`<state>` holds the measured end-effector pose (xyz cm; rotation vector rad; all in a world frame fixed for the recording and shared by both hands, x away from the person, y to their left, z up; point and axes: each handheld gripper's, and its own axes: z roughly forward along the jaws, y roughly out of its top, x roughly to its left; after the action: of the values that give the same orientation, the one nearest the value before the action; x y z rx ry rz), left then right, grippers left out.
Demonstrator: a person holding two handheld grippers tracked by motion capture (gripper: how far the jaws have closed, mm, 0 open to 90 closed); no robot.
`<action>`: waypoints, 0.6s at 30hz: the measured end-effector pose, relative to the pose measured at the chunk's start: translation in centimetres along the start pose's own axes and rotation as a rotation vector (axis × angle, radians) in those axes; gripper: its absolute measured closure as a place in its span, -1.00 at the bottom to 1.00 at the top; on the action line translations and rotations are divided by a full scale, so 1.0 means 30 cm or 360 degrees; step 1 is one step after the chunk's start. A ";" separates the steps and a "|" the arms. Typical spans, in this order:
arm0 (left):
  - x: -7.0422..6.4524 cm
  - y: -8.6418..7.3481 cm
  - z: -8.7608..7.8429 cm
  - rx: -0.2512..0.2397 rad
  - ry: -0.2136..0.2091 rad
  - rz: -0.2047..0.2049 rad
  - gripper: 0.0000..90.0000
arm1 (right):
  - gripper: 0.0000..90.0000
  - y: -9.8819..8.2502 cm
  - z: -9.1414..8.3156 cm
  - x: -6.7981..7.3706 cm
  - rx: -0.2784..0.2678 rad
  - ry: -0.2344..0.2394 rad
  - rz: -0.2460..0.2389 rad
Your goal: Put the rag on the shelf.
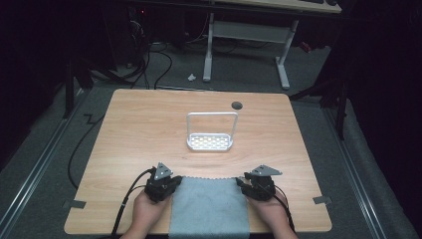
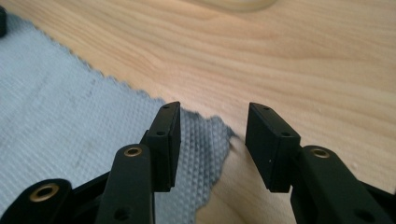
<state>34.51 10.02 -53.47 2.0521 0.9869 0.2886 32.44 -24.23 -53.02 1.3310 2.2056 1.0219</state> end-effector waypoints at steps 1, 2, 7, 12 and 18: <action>0.000 0.000 0.000 0.0001 -0.0001 -0.0002 0.94 | 0.36 -0.001 -0.001 -0.002 0.0000 0.0005 0.0002; 0.000 0.000 0.000 0.0001 -0.0001 -0.0003 0.94 | 0.42 -0.001 -0.002 -0.001 0.0002 0.0009 0.0002; -0.001 -0.001 -0.001 0.0000 0.0005 0.0000 0.94 | 0.69 -0.004 -0.002 0.012 0.0002 0.0019 -0.0071; 0.000 0.000 -0.001 0.0001 0.0003 0.0002 0.95 | 0.98 0.003 0.004 0.020 0.0011 0.0035 -0.0096; 0.002 -0.005 -0.019 -0.0075 -0.0005 -0.0026 0.96 | 0.99 0.005 -0.003 0.030 -0.0038 0.0030 -0.0096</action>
<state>34.17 10.45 -53.23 2.0006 0.9853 0.2970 32.05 -23.45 -52.80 1.2414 2.2261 1.0394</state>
